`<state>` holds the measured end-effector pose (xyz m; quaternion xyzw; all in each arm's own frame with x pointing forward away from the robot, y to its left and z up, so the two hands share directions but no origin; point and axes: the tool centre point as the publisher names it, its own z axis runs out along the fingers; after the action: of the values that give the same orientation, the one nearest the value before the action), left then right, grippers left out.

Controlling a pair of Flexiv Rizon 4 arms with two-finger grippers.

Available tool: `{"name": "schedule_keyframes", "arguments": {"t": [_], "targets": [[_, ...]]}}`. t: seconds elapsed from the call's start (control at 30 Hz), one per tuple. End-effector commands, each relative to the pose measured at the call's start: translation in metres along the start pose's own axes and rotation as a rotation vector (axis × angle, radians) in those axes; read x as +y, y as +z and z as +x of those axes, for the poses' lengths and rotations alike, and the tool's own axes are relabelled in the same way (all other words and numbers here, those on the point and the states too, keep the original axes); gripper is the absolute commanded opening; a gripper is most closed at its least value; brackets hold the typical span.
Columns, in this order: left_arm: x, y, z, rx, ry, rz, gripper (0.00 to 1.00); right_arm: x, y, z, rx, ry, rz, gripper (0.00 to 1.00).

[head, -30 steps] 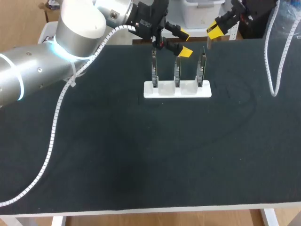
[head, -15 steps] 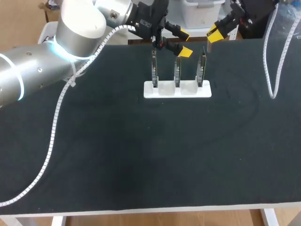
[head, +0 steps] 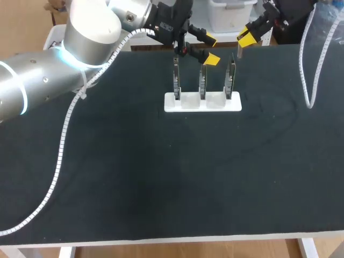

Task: Pick up the optical module with the left hand, and insert it into the network port with the right hand.

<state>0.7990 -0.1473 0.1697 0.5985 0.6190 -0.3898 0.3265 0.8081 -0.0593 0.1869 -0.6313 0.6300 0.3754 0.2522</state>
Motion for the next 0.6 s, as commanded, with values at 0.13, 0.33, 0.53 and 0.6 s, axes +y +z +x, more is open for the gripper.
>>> {"name": "schedule_keyframes", "arguments": {"t": [0.13, 0.33, 0.53, 0.6], "targets": [[0.001, 0.000, 0.000, 0.003, 0.000, 0.002, 1.00, -0.006, 0.002, -0.001, -0.011, 0.008, -0.038, 0.00], [0.001, 0.000, 0.000, 0.003, 0.000, 0.002, 1.00, -0.001, 0.006, -0.003, -0.018, 0.016, -0.034, 0.00], [0.001, 0.000, 0.000, 0.003, 0.000, 0.002, 1.00, 0.004, 0.008, -0.003, -0.021, 0.022, -0.029, 0.00], [0.001, 0.000, 0.000, 0.003, 0.000, 0.002, 1.00, 0.005, 0.009, -0.003, -0.020, 0.025, -0.027, 0.00]]}}
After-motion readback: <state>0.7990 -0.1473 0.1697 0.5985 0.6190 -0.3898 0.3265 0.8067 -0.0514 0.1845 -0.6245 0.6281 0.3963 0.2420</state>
